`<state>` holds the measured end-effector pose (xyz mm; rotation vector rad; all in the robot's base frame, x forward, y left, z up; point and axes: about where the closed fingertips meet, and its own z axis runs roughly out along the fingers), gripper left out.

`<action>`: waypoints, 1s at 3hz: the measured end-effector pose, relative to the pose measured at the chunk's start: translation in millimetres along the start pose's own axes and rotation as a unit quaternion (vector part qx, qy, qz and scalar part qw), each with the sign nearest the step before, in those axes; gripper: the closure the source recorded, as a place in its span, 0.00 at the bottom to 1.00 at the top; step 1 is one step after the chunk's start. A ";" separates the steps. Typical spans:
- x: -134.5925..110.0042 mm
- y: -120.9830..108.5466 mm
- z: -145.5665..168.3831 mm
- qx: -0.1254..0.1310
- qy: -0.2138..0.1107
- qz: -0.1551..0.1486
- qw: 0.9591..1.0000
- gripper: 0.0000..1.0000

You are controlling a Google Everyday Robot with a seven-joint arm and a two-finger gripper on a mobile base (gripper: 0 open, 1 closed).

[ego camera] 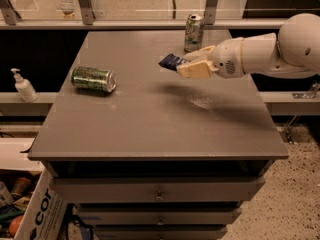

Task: Move rxbar blueberry near green can

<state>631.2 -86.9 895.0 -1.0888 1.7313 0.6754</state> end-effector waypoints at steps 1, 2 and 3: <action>0.0 0.0 0.1 0.000 0.000 0.000 1.000 1.00; -0.7 15.2 11.9 -0.016 0.002 -0.008 1.000 1.00; 0.3 35.4 35.6 -0.035 0.008 -0.021 0.999 1.00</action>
Offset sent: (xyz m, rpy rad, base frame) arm -0.0193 0.0325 -0.0097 -0.0154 0.0006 0.0735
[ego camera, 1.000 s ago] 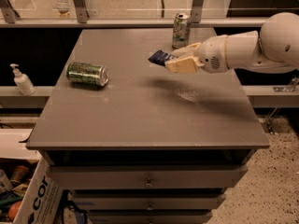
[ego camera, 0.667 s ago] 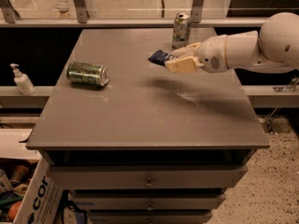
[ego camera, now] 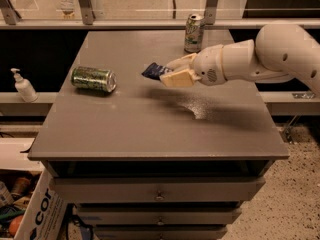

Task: Move rxbar blueberry near green can

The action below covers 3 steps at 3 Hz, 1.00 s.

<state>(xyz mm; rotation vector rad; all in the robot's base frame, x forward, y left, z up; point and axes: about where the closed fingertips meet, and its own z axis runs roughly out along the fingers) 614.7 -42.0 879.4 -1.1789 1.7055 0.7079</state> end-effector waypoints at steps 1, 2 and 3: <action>-3.2 17.3 26.8 -0.021 0.002 -0.010 1.000 1.00; -3.5 31.9 53.5 -0.041 0.011 -0.022 0.999 1.00; 0.4 43.4 75.2 -0.057 0.020 -0.030 0.998 1.00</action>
Offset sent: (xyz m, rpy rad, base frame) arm -0.0135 0.0874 -0.0335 -0.0491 0.0038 0.1406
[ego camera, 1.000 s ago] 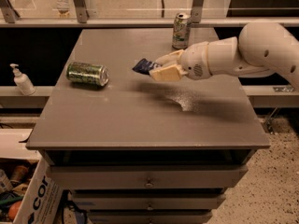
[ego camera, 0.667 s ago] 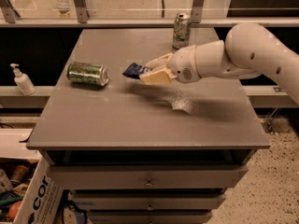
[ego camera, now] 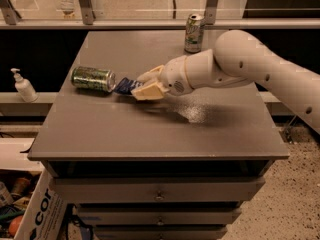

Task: Move rxbar blueberry near green can

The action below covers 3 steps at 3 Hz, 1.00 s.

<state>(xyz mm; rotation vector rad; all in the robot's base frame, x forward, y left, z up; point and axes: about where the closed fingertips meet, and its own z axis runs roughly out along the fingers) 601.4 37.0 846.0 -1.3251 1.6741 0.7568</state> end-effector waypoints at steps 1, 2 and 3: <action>4.0 6.1 20.6 -0.012 0.009 -0.006 1.000 1.00; 7.5 10.8 35.6 -0.021 0.015 -0.008 1.000 1.00; 11.3 13.7 44.6 -0.026 0.021 -0.009 0.999 1.00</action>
Offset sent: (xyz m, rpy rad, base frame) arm -0.0017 0.0390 -0.0339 -0.0436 0.0180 0.0540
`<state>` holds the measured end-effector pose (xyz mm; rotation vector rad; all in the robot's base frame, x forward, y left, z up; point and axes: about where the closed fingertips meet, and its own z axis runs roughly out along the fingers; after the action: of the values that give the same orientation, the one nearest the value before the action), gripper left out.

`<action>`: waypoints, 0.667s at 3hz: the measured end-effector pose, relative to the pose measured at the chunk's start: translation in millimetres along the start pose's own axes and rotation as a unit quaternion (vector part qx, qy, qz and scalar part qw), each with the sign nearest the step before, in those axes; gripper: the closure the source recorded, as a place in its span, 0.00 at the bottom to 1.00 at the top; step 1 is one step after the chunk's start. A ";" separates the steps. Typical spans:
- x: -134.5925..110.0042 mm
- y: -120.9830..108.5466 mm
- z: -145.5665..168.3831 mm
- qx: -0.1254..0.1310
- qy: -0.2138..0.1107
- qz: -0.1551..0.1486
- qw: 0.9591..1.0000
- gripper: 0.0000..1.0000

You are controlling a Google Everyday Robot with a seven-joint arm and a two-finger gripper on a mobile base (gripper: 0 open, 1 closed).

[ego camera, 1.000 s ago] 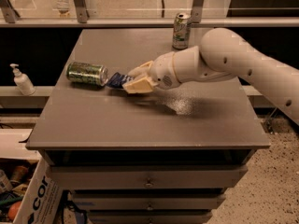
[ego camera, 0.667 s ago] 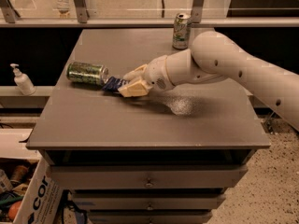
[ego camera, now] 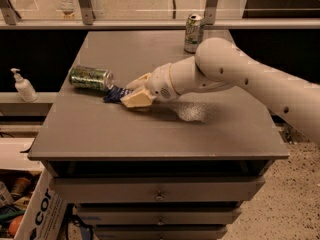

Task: Move rxbar blueberry near green can

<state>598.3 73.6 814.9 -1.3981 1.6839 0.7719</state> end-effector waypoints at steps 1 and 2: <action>1.3 0.3 2.0 0.000 0.004 0.002 1.000 0.82; -0.6 0.2 1.0 0.000 0.004 0.002 1.000 0.59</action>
Offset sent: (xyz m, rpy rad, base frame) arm 0.0034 -0.0083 -0.0053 -0.0273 0.0093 -0.0244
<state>598.3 74.7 814.9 -1.4010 1.6921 0.7701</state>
